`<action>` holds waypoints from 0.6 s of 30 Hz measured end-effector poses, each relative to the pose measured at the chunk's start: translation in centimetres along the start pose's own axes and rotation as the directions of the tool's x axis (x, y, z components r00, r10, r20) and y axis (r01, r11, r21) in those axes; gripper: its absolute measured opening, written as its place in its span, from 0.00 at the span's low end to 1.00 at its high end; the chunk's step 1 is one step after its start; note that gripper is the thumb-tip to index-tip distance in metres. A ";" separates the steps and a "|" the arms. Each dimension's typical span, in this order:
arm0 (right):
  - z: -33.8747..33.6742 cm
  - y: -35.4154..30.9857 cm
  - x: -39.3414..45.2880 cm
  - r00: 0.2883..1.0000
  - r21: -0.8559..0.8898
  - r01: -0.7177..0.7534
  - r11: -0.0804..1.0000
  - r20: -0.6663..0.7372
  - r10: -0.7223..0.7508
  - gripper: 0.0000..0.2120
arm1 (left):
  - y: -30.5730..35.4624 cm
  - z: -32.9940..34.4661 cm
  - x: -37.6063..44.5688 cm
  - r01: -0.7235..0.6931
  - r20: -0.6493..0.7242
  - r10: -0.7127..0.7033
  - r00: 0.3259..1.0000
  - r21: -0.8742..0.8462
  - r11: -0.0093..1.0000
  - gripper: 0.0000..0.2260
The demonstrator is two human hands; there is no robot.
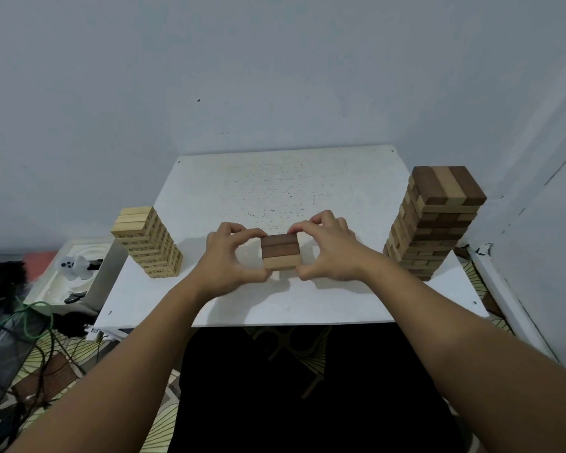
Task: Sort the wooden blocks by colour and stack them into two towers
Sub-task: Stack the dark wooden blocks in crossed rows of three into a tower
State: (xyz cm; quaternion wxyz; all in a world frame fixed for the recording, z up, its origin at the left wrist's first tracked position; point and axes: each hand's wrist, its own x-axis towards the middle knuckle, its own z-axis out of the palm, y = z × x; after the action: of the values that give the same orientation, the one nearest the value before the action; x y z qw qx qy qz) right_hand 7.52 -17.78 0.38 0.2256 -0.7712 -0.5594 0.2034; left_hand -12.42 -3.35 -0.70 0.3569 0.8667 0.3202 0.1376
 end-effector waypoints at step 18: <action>-13.8 -5.7 -1.6 0.958 -0.325 0.115 0.939 -0.215 -0.192 0.31 | 11.5 -6.5 1.8 -0.222 -0.179 0.239 0.954 0.109 0.969 0.28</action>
State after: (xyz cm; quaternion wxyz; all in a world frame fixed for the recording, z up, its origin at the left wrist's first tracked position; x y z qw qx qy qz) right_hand 10.49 -19.39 14.96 0.1843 -0.7697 -0.6112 -0.0012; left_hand -8.78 -4.93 12.02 0.2676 0.8958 0.2552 0.2466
